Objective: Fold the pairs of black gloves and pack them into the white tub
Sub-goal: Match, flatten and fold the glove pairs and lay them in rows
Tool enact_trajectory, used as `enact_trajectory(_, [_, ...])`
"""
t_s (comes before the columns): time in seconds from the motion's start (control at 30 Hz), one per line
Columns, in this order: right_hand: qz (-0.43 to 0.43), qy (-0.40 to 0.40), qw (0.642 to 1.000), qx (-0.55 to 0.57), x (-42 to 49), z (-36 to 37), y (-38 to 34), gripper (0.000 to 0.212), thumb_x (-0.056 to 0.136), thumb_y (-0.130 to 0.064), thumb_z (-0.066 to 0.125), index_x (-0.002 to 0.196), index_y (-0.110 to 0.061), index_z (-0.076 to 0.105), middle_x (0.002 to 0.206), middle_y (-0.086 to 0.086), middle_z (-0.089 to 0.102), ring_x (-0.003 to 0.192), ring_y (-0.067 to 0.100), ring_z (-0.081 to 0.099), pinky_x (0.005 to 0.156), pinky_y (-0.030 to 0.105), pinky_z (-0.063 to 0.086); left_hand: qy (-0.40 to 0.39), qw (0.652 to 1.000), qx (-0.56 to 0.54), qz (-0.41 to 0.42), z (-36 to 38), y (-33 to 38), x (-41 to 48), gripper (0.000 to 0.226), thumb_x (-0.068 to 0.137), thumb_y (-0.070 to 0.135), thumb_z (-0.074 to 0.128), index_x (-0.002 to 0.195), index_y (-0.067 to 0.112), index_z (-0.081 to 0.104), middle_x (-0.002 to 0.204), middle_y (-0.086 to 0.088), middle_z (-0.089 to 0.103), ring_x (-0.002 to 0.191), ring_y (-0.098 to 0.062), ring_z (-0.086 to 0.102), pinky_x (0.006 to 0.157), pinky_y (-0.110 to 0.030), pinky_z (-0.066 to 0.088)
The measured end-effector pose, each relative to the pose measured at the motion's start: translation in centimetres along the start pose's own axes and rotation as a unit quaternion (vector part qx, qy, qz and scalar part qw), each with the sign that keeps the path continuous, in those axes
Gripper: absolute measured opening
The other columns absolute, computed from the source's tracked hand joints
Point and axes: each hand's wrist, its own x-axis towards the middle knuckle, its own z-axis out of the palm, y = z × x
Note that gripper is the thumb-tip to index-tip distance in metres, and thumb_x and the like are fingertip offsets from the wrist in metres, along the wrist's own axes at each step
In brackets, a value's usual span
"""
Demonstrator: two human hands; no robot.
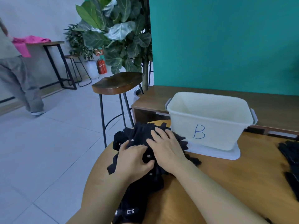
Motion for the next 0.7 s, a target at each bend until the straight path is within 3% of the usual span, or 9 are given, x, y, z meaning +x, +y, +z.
enact_trajectory(0.13, [-0.014,-0.027,0.999,-0.010,-0.1,0.7,0.3,0.039,0.099,-0.022,0.051,0.138,-0.020,0.053,0.163,0.010,0.018,0.151,0.028,0.003,0.122,0.049,0.004,0.015,1.000,-0.009,-0.009,0.3,0.0,-0.3,0.044,0.079,0.051,0.041,0.098,0.028,0.073,0.097,0.011,0.074,0.099,-0.003,0.064,0.109,-0.018,-0.004])
enact_trajectory(0.23, [-0.012,-0.020,1.000,0.002,-0.8,0.6,0.2,0.040,0.099,-0.021,0.049,0.139,-0.021,0.053,0.162,0.010,0.021,0.151,0.027,0.007,0.121,0.048,0.005,0.026,0.999,-0.008,-0.029,0.2,-0.1,-0.2,0.055,0.079,0.048,0.021,0.085,0.026,0.072,0.076,0.011,0.071,0.078,-0.007,0.063,0.117,-0.024,0.006])
enact_trajectory(0.37, [0.017,0.046,0.995,0.082,-1.7,-1.2,-0.2,0.035,0.100,-0.028,0.047,0.132,-0.024,0.061,0.152,0.003,0.044,0.147,0.022,0.026,0.120,0.044,0.012,0.061,0.998,-0.005,-0.003,-1.4,1.0,-0.2,0.046,0.086,0.041,0.026,0.073,0.025,0.067,0.063,0.012,0.063,0.065,-0.007,0.059,0.119,-0.034,0.016])
enact_trajectory(0.43, [0.037,0.077,0.986,0.146,-2.4,-3.0,0.1,0.031,0.098,-0.027,0.048,0.124,-0.027,0.066,0.141,-0.004,0.056,0.142,0.018,0.034,0.119,0.040,0.013,0.081,0.995,-0.041,0.032,-3.4,2.1,-0.3,0.035,0.091,0.039,0.038,0.082,0.028,0.071,0.071,0.015,0.067,0.071,-0.003,0.060,0.119,-0.036,0.020])
enact_trajectory(0.5, [0.071,0.091,0.974,0.195,-3.5,-5.2,0.9,0.024,0.095,-0.029,0.052,0.109,-0.030,0.071,0.121,-0.005,0.067,0.127,0.018,0.049,0.114,0.038,0.020,0.070,0.989,-0.116,0.057,-5.9,3.0,-0.4,0.027,0.091,0.047,0.054,0.106,0.031,0.070,0.095,0.019,0.070,0.091,0.001,0.062,0.118,-0.034,0.022])
enact_trajectory(0.53, [0.094,0.091,0.965,0.228,-4.2,-6.3,1.7,0.017,0.094,-0.029,0.056,0.095,-0.033,0.073,0.103,-0.007,0.071,0.110,0.019,0.056,0.107,0.037,0.030,0.059,0.984,-0.159,0.051,-7.0,3.4,-0.5,0.036,0.087,0.052,0.061,0.116,0.031,0.067,0.106,0.020,0.069,0.100,0.001,0.060,0.115,-0.033,0.029])
enact_trajectory(0.6, [0.154,0.077,0.922,0.348,-6.1,-9.0,3.1,0.027,0.092,-0.027,0.064,0.065,-0.032,0.067,0.068,-0.012,0.062,0.075,0.017,0.056,0.078,0.034,0.042,0.031,0.962,-0.269,0.015,-9.1,4.5,-0.8,0.042,0.082,0.044,0.076,0.121,0.031,0.065,0.110,0.020,0.068,0.105,-0.001,0.061,0.100,-0.029,0.044])
enact_trajectory(0.63, [0.177,0.063,0.885,0.425,-7.4,-10.4,3.7,0.030,0.092,-0.024,0.065,0.062,-0.027,0.065,0.062,-0.012,0.058,0.067,0.014,0.053,0.069,0.031,0.041,0.014,0.941,-0.337,-0.006,-9.9,5.3,-1.1,0.034,0.084,0.031,0.078,0.116,0.029,0.067,0.106,0.018,0.071,0.103,-0.003,0.064,0.093,-0.027,0.049])
enact_trajectory(0.7, [0.206,0.030,0.832,0.514,-10.1,-12.6,4.9,0.023,0.093,-0.020,0.065,0.073,-0.010,0.069,0.071,-0.002,0.063,0.068,0.011,0.056,0.068,0.026,0.043,-0.030,0.882,-0.469,-0.037,-11.0,7.1,-1.8,0.018,0.089,0.011,0.073,0.106,0.017,0.073,0.097,0.006,0.076,0.094,-0.011,0.071,0.080,-0.023,0.054])
